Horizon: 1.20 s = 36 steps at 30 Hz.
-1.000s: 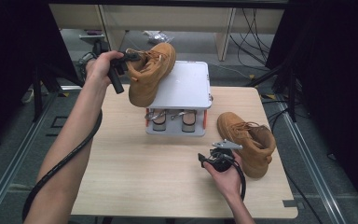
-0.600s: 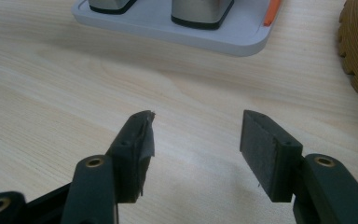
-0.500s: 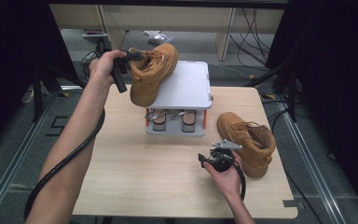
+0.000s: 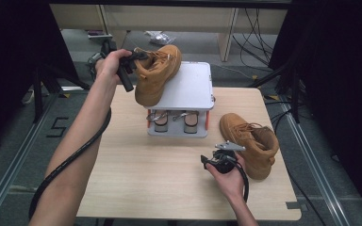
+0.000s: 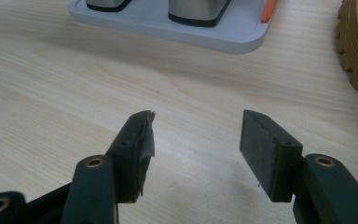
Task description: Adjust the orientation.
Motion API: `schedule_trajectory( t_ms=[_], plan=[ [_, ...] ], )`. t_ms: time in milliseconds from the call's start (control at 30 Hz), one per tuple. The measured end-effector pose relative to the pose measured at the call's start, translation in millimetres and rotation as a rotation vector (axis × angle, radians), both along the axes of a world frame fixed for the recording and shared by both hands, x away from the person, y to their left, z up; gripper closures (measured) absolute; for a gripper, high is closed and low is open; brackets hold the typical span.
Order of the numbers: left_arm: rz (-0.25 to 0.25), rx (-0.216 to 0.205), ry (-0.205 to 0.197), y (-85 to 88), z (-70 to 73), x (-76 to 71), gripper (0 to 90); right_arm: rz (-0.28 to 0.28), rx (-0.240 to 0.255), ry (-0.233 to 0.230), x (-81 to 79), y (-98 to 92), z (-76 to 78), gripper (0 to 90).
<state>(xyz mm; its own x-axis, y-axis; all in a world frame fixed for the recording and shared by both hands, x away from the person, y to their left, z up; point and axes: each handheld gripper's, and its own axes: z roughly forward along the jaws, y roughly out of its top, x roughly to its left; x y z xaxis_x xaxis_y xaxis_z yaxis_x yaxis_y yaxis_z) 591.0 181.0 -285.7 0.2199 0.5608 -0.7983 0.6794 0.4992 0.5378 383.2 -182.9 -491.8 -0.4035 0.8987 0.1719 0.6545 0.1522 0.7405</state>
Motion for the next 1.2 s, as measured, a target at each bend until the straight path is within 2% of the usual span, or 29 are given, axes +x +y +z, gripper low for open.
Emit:
schedule_trajectory(
  t_ms=[133, 233, 300, 333, 367, 433, 467, 600, 667, 700, 733, 800, 900, 933, 1033, 1100, 1133, 1200],
  plan=[
    [0.021, 0.026, 0.007, 1.9, -2.4, 2.7, 77.6, -0.006, -0.002, 0.001, -0.2, 1.0, 0.5, 44.8],
    [0.027, 0.008, 0.011, 4.2, -4.7, 4.5, 74.6, -0.006, -0.01, 0.012, -1.1, 1.1, 1.3, 44.7],
    [0.016, 0.018, 0.005, 3.7, -4.2, 4.7, 72.7, -0.005, -0.01, 0.012, -1.1, 1.1, 1.3, 44.7],
    [0.008, 0.034, -0.006, 2.5, -3.0, 4.6, 71.3, -0.01, 0.012, 0.016, -1.2, 3.0, 0.2, 44.7],
    [-0.002, 0.066, -0.029, 1.1, -1.5, 4.5, 69.9, -0.008, 0.006, 0.013, -0.7, 2.9, -0.4, 44.7],
    [-0.001, 0.078, -0.034, 0.5, -0.4, 3.8, 65.7, -0.008, -0.002, 0.005, -1.0, 2.8, 0.0, 44.7],
    [-0.011, 0.098, -0.058, 0.1, 0.2, 3.4, 64.1, 0.007, -0.002, 0.003, -0.4, 2.1, -0.1, 44.6],
    [-0.003, 0.095, -0.084, -0.6, 4.8, -0.6, 51.2, -0.004, -0.005, 0.001, -0.9, 2.2, 0.4, 44.6],
    [-0.011, 0.12, -0.104, -0.4, 9.5, -3.9, 47.9, 0.006, -0.001, 0.011, -1.0, 3.0, -0.4, 44.6],
    [-0.011, 0.13, -0.114, 0.4, 11.0, -5.3, 47.4, -0.003, -0.01, 0.02, -1.8, 3.5, 0.4, 44.5],
    [-0.01, 0.131, -0.118, 1.6, 12.0, -6.4, 47.1, 0.005, -0.005, 0.005, -1.1, 4.0, -0.6, 44.5],
    [-0.007, 0.133, -0.12, 3.0, 13.6, -7.4, 46.8, 0.004, -0.005, 0.006, -1.2, 4.2, -0.5, 44.5],
    [0.005, 0.138, -0.147, 10.6, 18.6, -14.1, 46.4, 0.009, -0.008, 0.009, -1.4, 4.0, -0.7, 44.5],
    [0.009, 0.137, -0.154, 12.8, 19.6, -16.5, 46.4, -0.005, 0.005, 0.022, -2.5, 5.5, -0.5, 44.5],
    [0.006, 0.138, -0.167, 18.5, 20.5, -21.8, 48.2, 0.004, -0.008, 0.006, -1.1, 3.8, -0.6, 44.5],
    [-0.003, 0.141, -0.184, 25.2, 19.8, -28.1, 50.7, 0.004, -0.006, 0.012, -1.3, 3.9, -0.6, 44.5],
    [-0.007, 0.128, -0.197, 32.1, 17.7, -37.2, 52.9, 0.004, -0.007, 0.01, -1.5, 3.8, -0.6, 44.5],
    [-0.014, 0.115, -0.216, 38.8, 14.7, -46.5, 56.2, 0.004, -0.009, 0.007, -1.4, 3.4, -0.7, 44.5]
  ],
)
